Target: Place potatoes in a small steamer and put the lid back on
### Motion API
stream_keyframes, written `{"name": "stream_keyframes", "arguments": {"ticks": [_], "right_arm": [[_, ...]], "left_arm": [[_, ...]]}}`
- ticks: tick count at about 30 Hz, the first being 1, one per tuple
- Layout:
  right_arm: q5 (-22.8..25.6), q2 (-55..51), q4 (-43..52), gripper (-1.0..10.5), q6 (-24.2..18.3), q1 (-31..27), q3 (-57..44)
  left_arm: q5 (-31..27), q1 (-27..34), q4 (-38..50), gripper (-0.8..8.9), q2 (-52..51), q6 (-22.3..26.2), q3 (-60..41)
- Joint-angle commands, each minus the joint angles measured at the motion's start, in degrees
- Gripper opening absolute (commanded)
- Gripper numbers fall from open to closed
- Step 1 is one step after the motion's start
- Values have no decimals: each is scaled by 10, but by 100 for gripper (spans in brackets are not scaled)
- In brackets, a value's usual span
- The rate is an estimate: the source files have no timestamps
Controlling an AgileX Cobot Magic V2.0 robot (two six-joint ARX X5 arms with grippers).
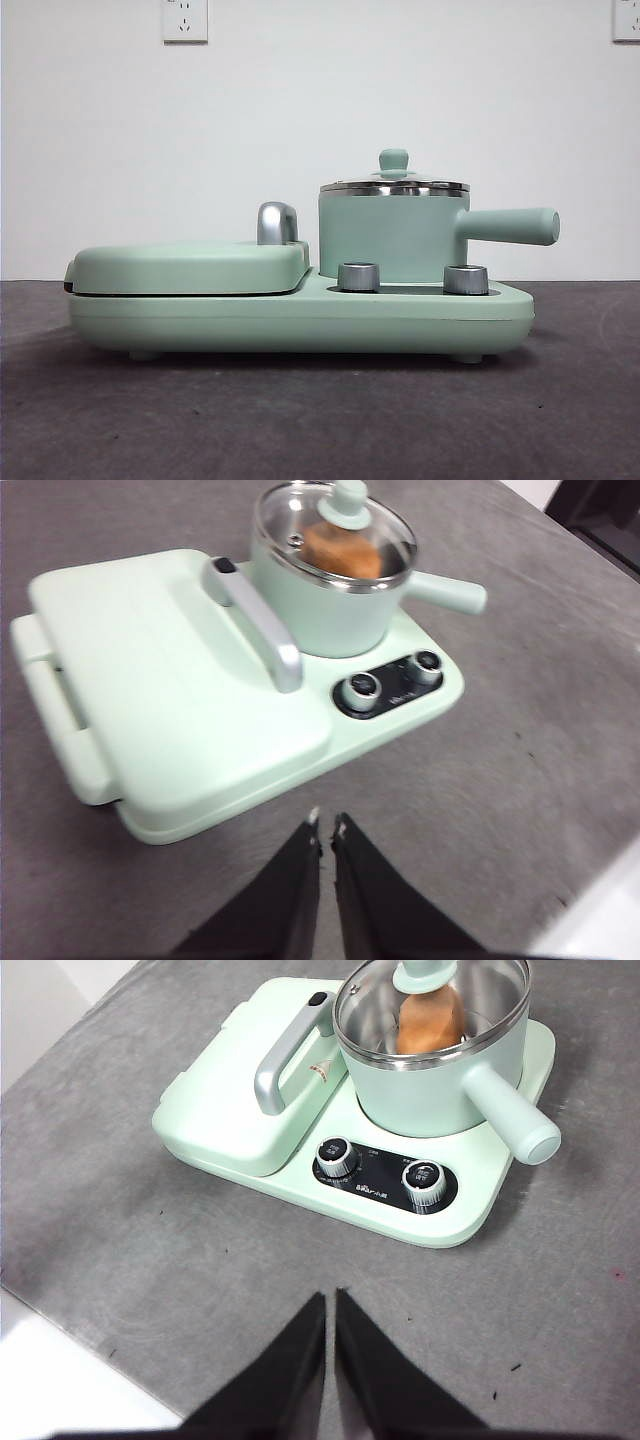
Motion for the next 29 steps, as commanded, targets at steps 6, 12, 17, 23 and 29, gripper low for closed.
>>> {"name": "stream_keyframes", "arguments": {"ticks": [6,12,17,23,29], "right_arm": [[2,3,5,11,4,4,5],[2,3,5,11,4,4,5],[2,3,5,11,4,4,5],[2,3,5,11,4,4,5],[2,3,5,11,4,4,5]], "left_arm": [[0,96,37,24,-90,-3,-38],[-8,187,154,24,-184,-1,-167],[-42,235,270,24,-251,-1,-318],[-43,249,346,24,-308,-2,-444],[-82,249,364,24,-329,-2,-499]]}}
